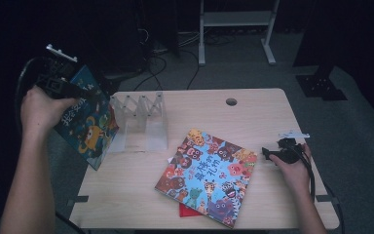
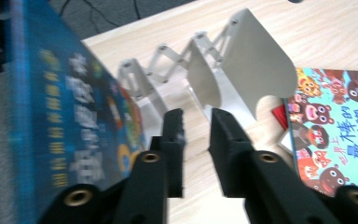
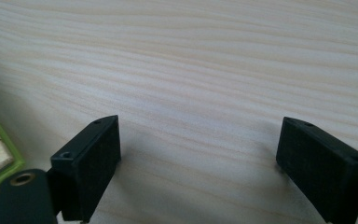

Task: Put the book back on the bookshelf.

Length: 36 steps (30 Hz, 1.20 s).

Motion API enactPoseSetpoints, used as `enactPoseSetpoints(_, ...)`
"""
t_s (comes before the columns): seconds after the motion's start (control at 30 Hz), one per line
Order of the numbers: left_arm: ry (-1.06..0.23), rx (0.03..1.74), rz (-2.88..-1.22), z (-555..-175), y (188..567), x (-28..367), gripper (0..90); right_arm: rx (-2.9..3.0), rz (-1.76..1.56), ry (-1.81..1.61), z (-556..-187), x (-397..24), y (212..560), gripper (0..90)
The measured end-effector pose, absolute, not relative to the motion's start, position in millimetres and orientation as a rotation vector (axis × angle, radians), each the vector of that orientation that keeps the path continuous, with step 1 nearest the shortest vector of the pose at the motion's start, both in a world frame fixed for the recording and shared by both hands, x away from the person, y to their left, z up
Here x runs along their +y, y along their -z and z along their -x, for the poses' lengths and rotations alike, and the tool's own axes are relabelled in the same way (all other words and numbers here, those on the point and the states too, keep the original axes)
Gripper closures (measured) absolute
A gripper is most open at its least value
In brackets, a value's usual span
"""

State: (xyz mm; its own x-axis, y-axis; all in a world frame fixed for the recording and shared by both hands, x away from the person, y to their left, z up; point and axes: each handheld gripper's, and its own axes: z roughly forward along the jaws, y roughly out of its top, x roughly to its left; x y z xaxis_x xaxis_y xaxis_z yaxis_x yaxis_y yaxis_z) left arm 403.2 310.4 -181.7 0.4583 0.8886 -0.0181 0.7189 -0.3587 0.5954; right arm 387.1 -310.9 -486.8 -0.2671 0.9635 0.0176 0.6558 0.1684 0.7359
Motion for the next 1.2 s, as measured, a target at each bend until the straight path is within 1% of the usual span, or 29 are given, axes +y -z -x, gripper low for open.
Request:
enactPoseSetpoints(0.07, -0.389, 1.306, -2.186, -400.2, 193.4, 303.1, 66.7, 1.992, -1.527, -0.89, -387.1, -310.9, 486.8, 12.7)
enactPoseSetpoints(0.1, -0.389, 1.306, -2.186, -400.2, 193.4, 303.1, 63.7, 1.992, -1.527, -0.89, -387.1, -310.9, 486.8, 12.7)
enactPoseSetpoints(0.17, -0.36, 1.269, -2.199, -396.4, 208.3, 295.6, 58.5, 1.992, -1.527, -0.89, -387.1, -310.9, 486.8, 12.7)
enactPoseSetpoints(0.2, -0.36, 1.269, -2.199, -396.4, 208.3, 295.6, 56.1, 1.992, -1.527, -0.89, -387.1, -310.9, 486.8, 12.7)
enactPoseSetpoints(0.23, -0.362, 1.257, -2.204, -394.7, 220.1, 291.6, 53.1, 1.992, -1.527, -0.89, -387.1, -310.9, 486.8, 12.7)
enactPoseSetpoints(0.27, -0.362, 1.257, -2.204, -394.7, 220.1, 291.6, 50.7, 1.992, -1.527, -0.89, -387.1, -310.9, 486.8, 12.8)
enactPoseSetpoints(0.3, -0.345, 1.245, -2.202, -394.3, 228.3, 289.8, 50.7, 1.992, -1.527, -0.89, -387.1, -310.9, 486.8, 12.8)
enactPoseSetpoints(0.33, -0.33, 1.24, -2.197, -393.8, 235.0, 288.6, 47.2, 1.992, -1.527, -0.89, -387.0, -310.7, 486.8, 12.9)
enactPoseSetpoints(0.4, -0.319, 1.231, -2.212, -393.8, 253.5, 285.6, 43.4, 1.993, -1.526, -0.891, -387.0, -310.7, 486.8, 12.9)
enactPoseSetpoints(0.47, -0.301, 1.224, -2.223, -393.2, 265.5, 284.0, 41.2, 1.995, -1.524, -0.892, -386.8, -310.7, 486.8, 12.9)
enactPoseSetpoints(0.5, -0.301, 1.224, -2.223, -393.2, 265.5, 284.0, 40.1, 1.995, -1.524, -0.892, -386.8, -310.7, 486.8, 12.9)
enactPoseSetpoints(0.6, -0.284, 1.208, -2.238, -387.5, 285.7, 278.0, 37.3, 1.999, -1.52, -0.893, -386.6, -310.9, 486.8, 12.9)
enactPoseSetpoints(0.7, -0.282, 1.199, -2.262, -384.2, 294.7, 273.4, 33.0, 2.0, -1.52, -0.893, -386.6, -310.9, 486.8, 12.9)
enactPoseSetpoints(0.73, -0.295, 1.183, -2.279, -380.5, 303.1, 269.1, 30.8, 2.0, -1.519, -0.893, -386.6, -310.9, 486.8, 12.9)
enactPoseSetpoints(0.77, -0.295, 1.183, -2.279, -380.5, 303.1, 269.1, 30.8, 2.0, -1.519, -0.893, -386.6, -310.9, 486.8, 12.9)
enactPoseSetpoints(0.8, -0.321, 1.157, -2.304, -376.3, 311.5, 265.1, 29.7, 2.0, -1.518, -0.892, -386.2, -310.9, 486.8, 12.9)
enactPoseSetpoints(0.83, -0.321, 1.157, -2.304, -376.3, 311.5, 265.1, 28.8, 2.0, -1.518, -0.892, -386.1, -310.9, 486.8, 13.0)
enactPoseSetpoints(0.9, -0.331, 1.133, -2.301, -370.8, 325.0, 261.7, 25.6, 1.998, -1.519, -0.89, -385.8, -310.8, 486.8, 13.0)
enactPoseSetpoints(0.97, -0.335, 1.135, -2.301, -369.0, 329.7, 260.7, 25.1, 1.997, -1.521, -0.89, -385.6, -310.6, 486.7, 13.1)
enactPoseSetpoints(1.0, -0.313, 1.14, -2.3, -368.0, 340.5, 259.2, 24.5, 1.997, -1.52, -0.89, -385.6, -310.7, 486.7, 13.1)
enactPoseSetpoints(1.03, -0.313, 1.14, -2.3, -368.0, 340.5, 259.2, 23.6, 1.997, -1.521, -0.89, -385.5, -310.6, 486.8, 13.1)
enactPoseSetpoints(1.07, -0.271, 1.145, -2.307, -367.7, 351.8, 257.2, 23.5, 1.994, -1.523, -0.891, -385.3, -310.4, 486.8, 13.2)
enactPoseSetpoints(1.1, -0.271, 1.145, -2.307, -367.7, 351.8, 257.2, 23.4, 1.993, -1.524, -0.89, -385.2, -310.3, 486.8, 13.2)
enactPoseSetpoints(1.2, -0.224, 1.154, -2.304, -366.5, 367.5, 253.4, 23.3, 1.993, -1.524, -0.889, -385.1, -310.3, 486.7, 13.5)
